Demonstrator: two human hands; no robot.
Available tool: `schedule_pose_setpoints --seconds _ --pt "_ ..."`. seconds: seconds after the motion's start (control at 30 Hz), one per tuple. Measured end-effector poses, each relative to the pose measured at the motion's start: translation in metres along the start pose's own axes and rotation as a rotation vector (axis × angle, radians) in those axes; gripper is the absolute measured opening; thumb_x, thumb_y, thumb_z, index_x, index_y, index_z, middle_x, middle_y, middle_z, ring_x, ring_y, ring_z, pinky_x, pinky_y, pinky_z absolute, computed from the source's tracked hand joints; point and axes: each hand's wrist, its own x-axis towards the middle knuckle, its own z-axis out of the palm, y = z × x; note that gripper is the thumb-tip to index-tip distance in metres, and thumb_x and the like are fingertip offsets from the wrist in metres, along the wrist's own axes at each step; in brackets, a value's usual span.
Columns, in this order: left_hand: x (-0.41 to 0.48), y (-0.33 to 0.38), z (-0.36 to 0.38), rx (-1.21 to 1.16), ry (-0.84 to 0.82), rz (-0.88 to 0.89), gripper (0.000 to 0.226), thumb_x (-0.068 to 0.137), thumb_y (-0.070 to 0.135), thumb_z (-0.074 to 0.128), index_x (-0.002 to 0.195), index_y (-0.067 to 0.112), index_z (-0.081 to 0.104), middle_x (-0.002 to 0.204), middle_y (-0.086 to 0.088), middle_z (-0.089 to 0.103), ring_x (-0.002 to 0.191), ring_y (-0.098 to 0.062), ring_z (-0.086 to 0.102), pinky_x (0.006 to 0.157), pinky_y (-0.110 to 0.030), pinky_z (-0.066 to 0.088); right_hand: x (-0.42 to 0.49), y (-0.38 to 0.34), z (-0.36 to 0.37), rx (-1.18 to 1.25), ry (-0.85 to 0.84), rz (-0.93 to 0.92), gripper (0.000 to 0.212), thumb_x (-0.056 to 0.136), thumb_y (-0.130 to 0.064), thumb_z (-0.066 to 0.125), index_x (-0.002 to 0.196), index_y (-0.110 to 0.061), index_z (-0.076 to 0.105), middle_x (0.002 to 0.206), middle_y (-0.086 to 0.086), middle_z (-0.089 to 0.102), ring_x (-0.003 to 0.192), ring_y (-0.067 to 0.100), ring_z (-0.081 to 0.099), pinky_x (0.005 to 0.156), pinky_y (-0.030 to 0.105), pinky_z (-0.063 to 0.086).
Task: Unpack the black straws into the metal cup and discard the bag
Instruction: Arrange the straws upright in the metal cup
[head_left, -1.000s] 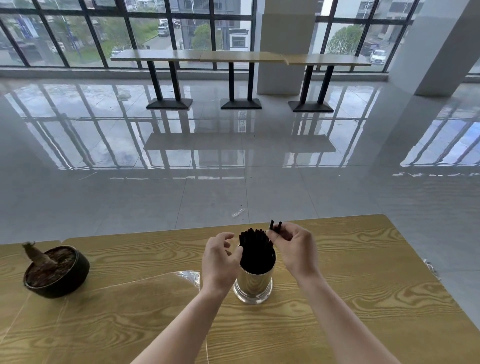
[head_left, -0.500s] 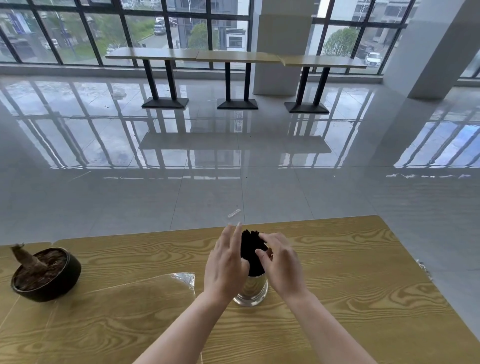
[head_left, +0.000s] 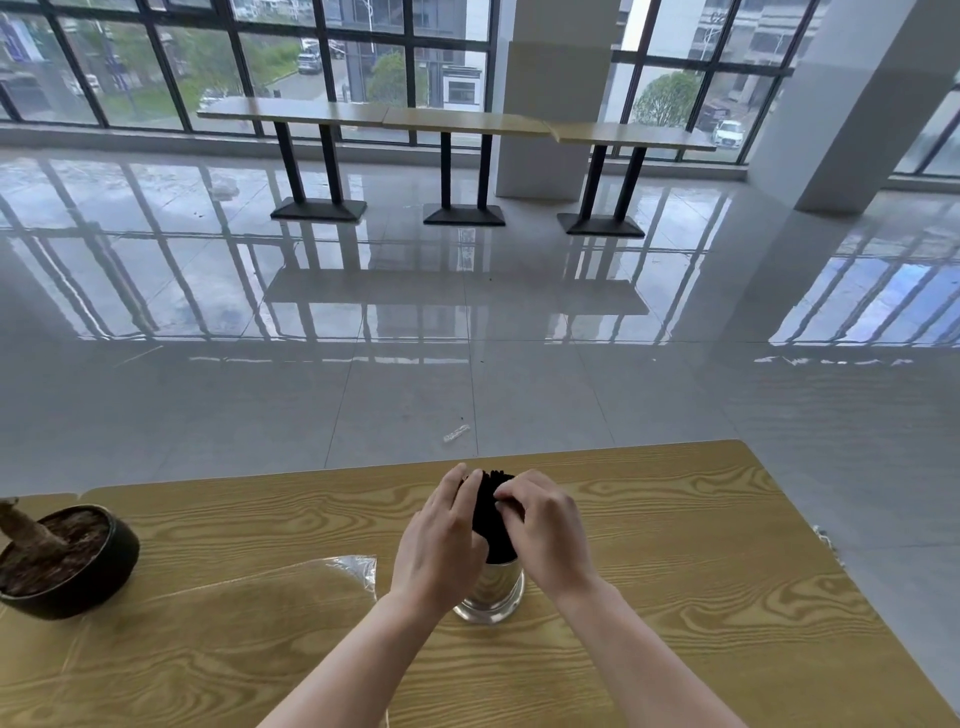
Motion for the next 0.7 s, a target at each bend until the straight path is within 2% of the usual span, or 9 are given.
schedule_pose_setpoints --seconds 0.1,0.23,0.33,0.43,0.53,0.63,0.7 --pt "-0.002 -0.003 0.002 -0.092 -0.001 -0.059 0.070 0.081 0.015 0.053 0.147 0.030 0.034 0.161 0.002 0.022 0.131 -0.025 0.049 0.090 -0.036 0.051 -0.003 0.001 0.000 -0.008 -0.064 -0.012 0.023 0.084 -0.003 0.071 0.102 -0.016 0.074 0.102 -0.001 0.071 0.086 0.015 0.067 0.079 0.028 0.054" --pt "-0.002 -0.009 0.003 -0.149 0.058 -0.074 0.069 0.080 0.014 0.056 0.146 0.025 0.039 0.151 0.004 0.037 0.127 -0.020 0.052 0.089 -0.026 0.046 0.002 0.006 -0.010 -0.003 0.063 -0.008 0.026 0.084 -0.010 0.077 0.109 -0.017 0.073 0.104 -0.005 0.068 0.071 0.006 0.059 0.070 0.021 0.053" --pt "-0.002 -0.013 0.005 -0.164 0.083 -0.101 0.069 0.082 0.012 0.058 0.147 0.021 0.040 0.143 0.005 0.046 0.121 -0.017 0.054 0.087 -0.022 0.040 0.018 0.015 -0.018 -0.008 0.051 0.100 0.026 0.089 -0.011 0.072 0.116 -0.013 0.072 0.109 0.002 0.071 0.081 0.010 0.061 0.080 0.026 0.053" --pt "0.000 -0.012 0.007 -0.207 0.099 -0.159 0.067 0.085 0.013 0.059 0.149 0.019 0.039 0.139 0.002 0.053 0.119 -0.017 0.055 0.092 -0.025 0.042 0.038 0.018 -0.020 0.006 -0.134 0.226 0.033 0.098 -0.018 0.061 0.131 -0.013 0.064 0.119 0.002 0.070 0.104 0.017 0.065 0.091 0.030 0.051" --pt "0.003 -0.009 0.006 -0.306 0.115 -0.249 0.064 0.087 0.016 0.060 0.149 0.016 0.042 0.133 -0.001 0.061 0.117 -0.018 0.059 0.100 -0.036 0.049 0.052 0.013 -0.016 0.020 -0.329 0.276 0.036 0.101 -0.025 0.054 0.133 -0.011 0.061 0.122 0.005 0.070 0.112 0.022 0.064 0.094 0.036 0.051" --pt "0.007 -0.010 0.004 -0.366 0.131 -0.308 0.056 0.090 0.022 0.063 0.144 0.016 0.049 0.115 0.003 0.067 0.101 -0.014 0.064 0.092 -0.036 0.053 0.060 0.008 -0.010 -0.001 -0.429 0.270 0.036 0.100 -0.021 0.052 0.134 -0.011 0.061 0.122 0.006 0.071 0.114 0.023 0.064 0.089 0.031 0.049" --pt "0.010 -0.010 0.002 -0.372 0.128 -0.315 0.049 0.091 0.024 0.065 0.139 0.017 0.055 0.107 0.005 0.068 0.094 -0.012 0.065 0.088 -0.037 0.055 0.062 0.009 -0.007 -0.041 -0.471 0.251 0.035 0.100 -0.017 0.050 0.132 -0.013 0.063 0.127 0.005 0.070 0.120 0.022 0.061 0.097 0.033 0.048"
